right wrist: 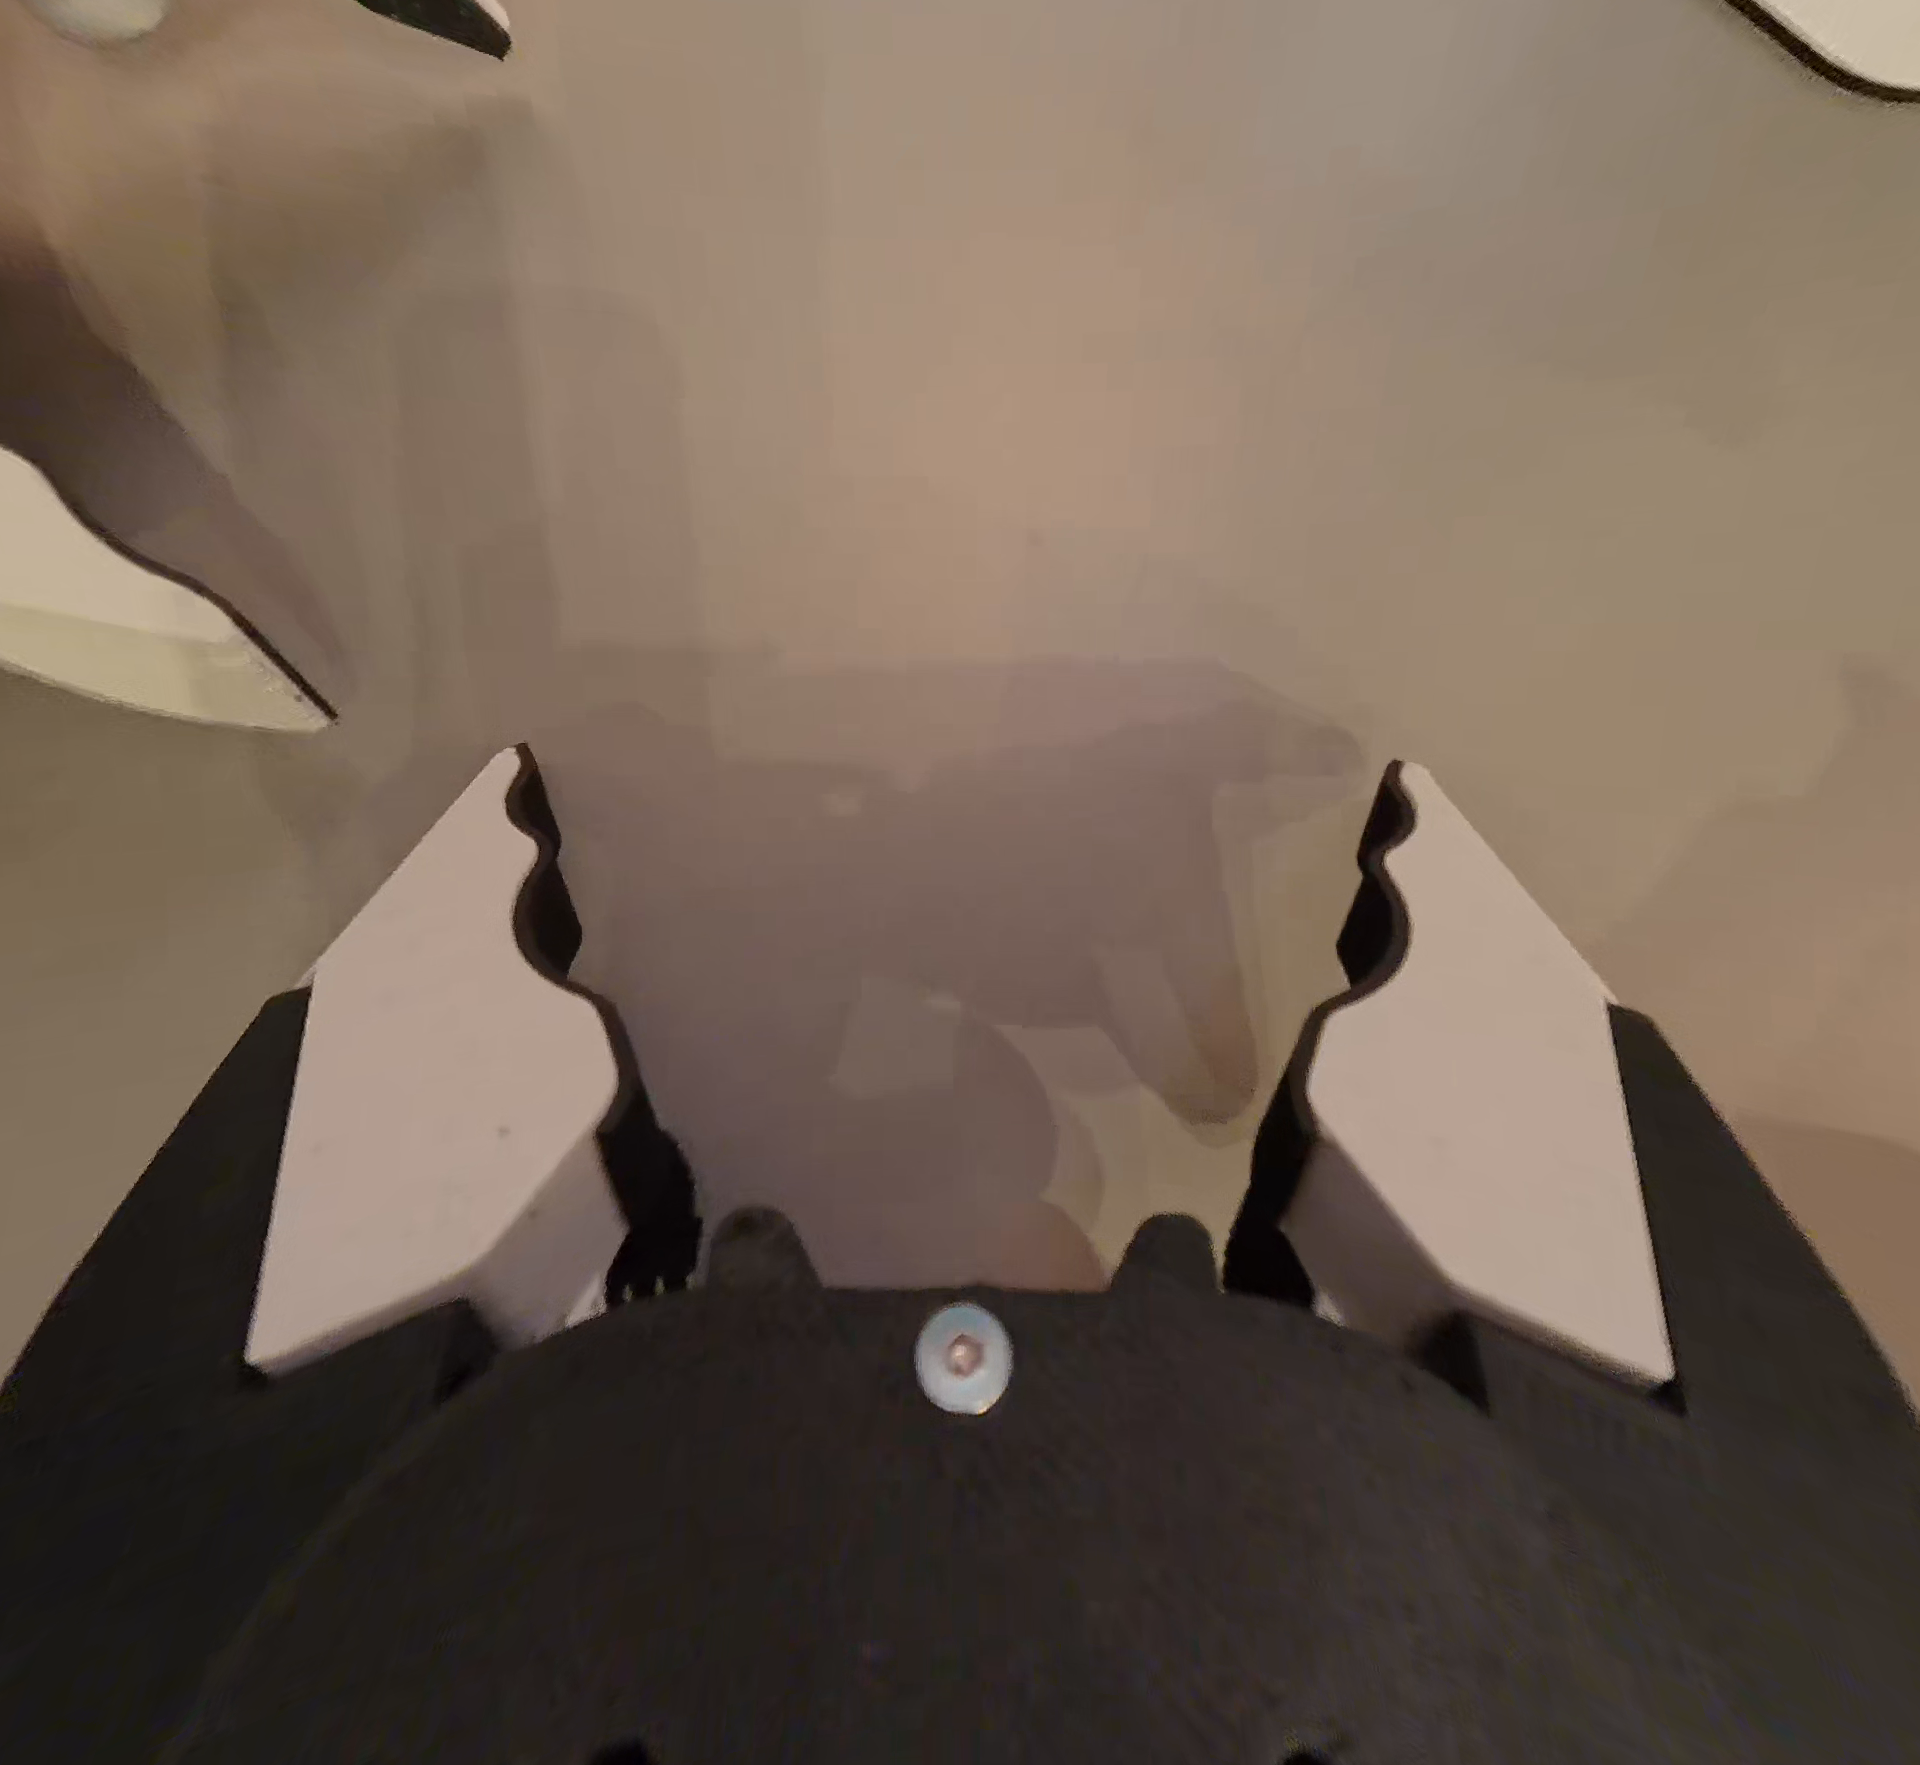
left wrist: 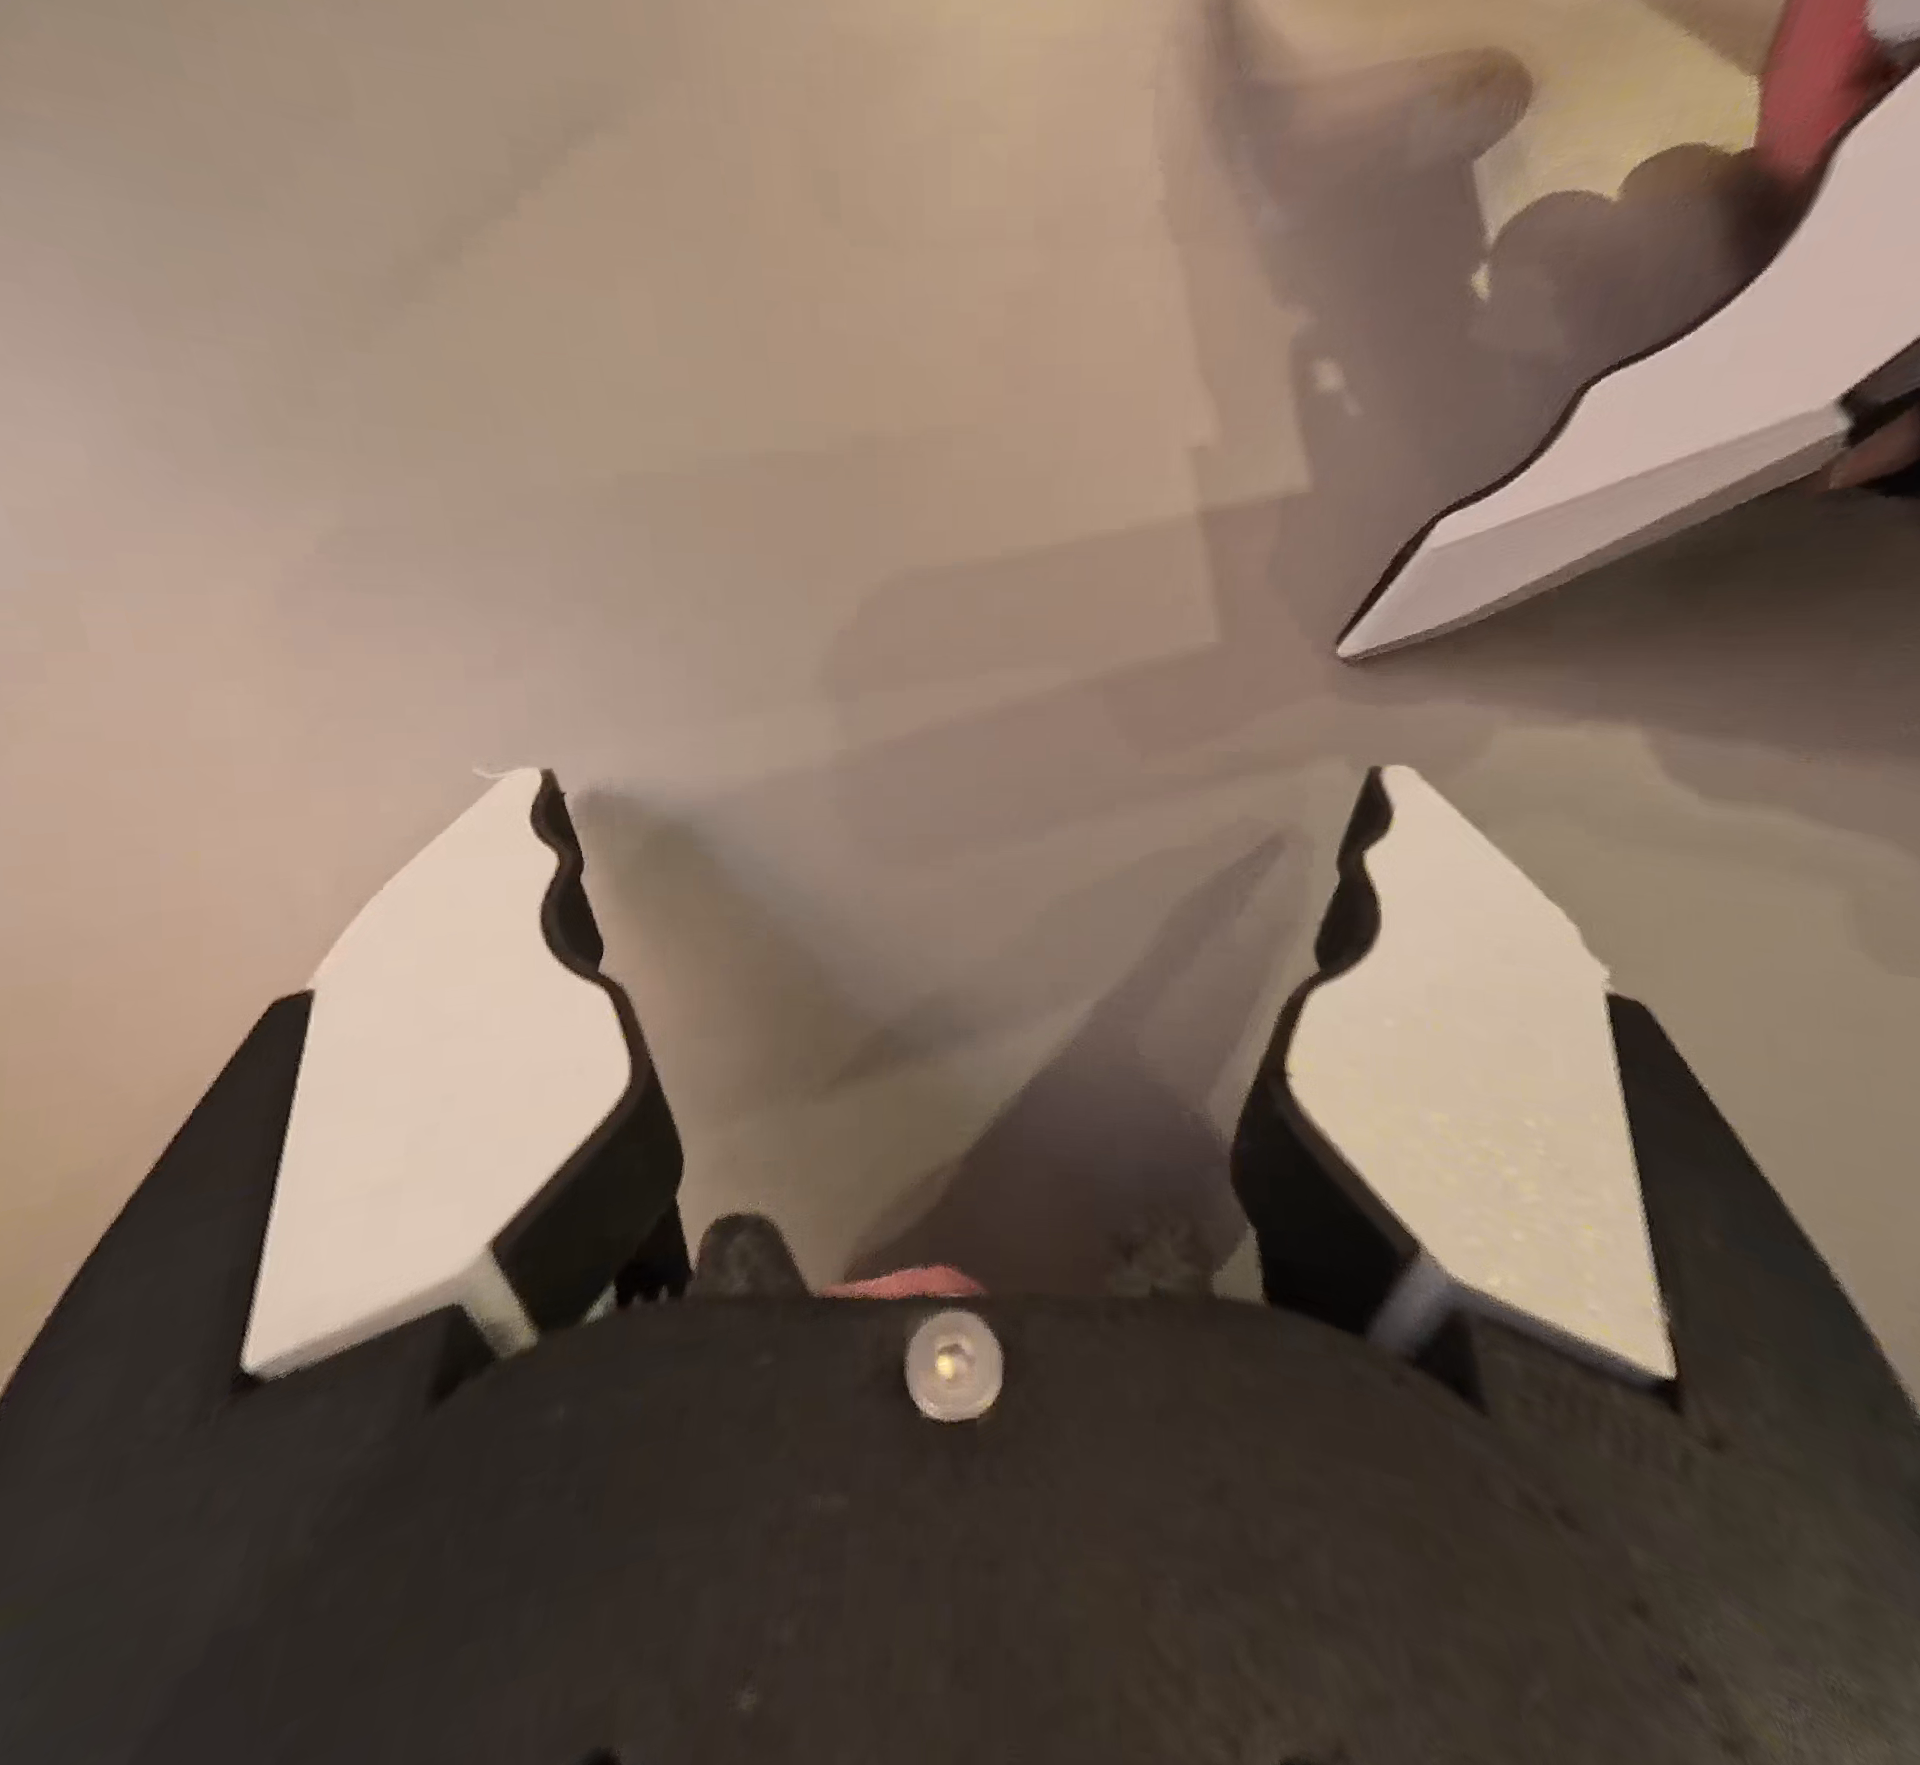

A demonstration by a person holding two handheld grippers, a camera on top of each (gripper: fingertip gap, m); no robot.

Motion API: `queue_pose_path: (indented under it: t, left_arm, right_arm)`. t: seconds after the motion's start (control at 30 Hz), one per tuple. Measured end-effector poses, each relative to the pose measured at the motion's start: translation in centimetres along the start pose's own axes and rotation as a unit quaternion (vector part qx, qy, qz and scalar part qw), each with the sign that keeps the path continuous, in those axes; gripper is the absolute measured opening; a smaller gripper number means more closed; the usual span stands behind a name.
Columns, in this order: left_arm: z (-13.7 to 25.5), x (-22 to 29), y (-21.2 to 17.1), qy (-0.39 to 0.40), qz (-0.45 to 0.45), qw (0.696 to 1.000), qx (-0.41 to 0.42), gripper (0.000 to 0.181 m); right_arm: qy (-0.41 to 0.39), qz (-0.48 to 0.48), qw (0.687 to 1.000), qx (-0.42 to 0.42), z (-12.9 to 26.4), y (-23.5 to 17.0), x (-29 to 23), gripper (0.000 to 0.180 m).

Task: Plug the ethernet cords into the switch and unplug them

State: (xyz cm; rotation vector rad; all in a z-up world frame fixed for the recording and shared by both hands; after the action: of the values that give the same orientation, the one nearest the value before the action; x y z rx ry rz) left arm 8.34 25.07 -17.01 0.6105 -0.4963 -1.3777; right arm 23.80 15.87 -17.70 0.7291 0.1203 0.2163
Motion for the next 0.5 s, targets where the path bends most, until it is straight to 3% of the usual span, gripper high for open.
queue_pose_path:
  t: [0.5]
  left_arm:
    - [-0.69,-0.45,-0.14,0.020,-0.008,0.999,-0.026,0.136]
  right_arm:
    - [0.008,-0.015,1.000,-0.005,-0.28,0.06,-0.18,0.148]
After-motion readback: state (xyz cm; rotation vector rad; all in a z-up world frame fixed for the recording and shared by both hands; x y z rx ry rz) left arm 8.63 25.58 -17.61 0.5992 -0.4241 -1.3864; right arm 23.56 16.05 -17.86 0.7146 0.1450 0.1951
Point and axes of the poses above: each gripper's, where its closed fingertips meet, z back along the fingers, y out of its top, x = y × z across the jaws, the point moved 8 cm from there along z, back along the fingers, and after that the axes turned 5 degrees about y, right-handed, at the moved point
